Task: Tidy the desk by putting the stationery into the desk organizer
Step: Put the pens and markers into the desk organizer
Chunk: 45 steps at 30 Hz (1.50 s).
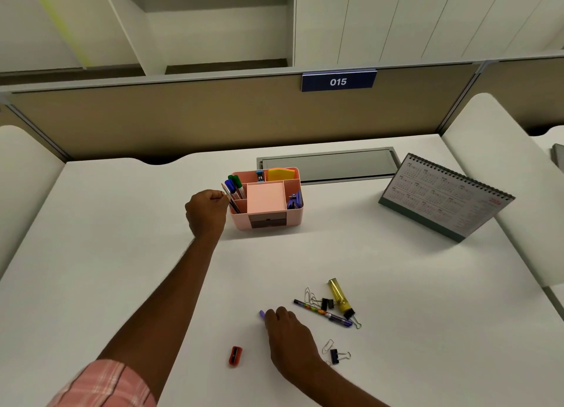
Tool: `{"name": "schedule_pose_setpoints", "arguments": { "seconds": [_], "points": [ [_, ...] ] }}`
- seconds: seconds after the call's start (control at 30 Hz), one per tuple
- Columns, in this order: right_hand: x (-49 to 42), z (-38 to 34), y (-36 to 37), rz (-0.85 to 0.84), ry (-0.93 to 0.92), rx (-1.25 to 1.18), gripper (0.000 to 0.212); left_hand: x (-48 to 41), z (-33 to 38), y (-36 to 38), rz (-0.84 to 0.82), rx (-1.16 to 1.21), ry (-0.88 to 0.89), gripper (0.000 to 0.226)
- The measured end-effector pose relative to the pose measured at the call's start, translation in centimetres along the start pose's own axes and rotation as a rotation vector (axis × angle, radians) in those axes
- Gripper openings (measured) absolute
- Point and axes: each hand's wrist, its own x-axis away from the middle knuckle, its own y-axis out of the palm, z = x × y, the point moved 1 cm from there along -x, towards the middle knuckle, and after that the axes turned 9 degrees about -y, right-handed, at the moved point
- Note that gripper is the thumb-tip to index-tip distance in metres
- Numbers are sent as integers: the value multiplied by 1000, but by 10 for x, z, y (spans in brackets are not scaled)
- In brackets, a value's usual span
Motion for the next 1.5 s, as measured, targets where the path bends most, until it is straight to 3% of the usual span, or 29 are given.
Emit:
{"name": "schedule_pose_setpoints", "arguments": {
  "seconds": [0.3,0.53,0.73,0.83,1.0,1.07,1.5],
  "points": [
    [3,2,-1,60,17,-40,42,-8,1,8,-54,36,-68,23],
    [8,11,-10,83,47,-36,21,-3,-10,0,-64,78,-168,46],
    [18,36,-41,207,96,-369,19,56,-36,-10,-11,194,-92,12],
    [23,48,-62,325,139,-575,17,91,-42,-10,-206,232,-146,6],
    [26,59,-93,522,229,-781,16,157,-37,-11,-785,274,-151,11],
    [27,62,-101,543,221,-804,16,176,-37,-8,-884,293,-120,13],
    [37,63,-115,563,144,-771,9,197,-25,-2,-829,378,-96,7]
  ]
}}
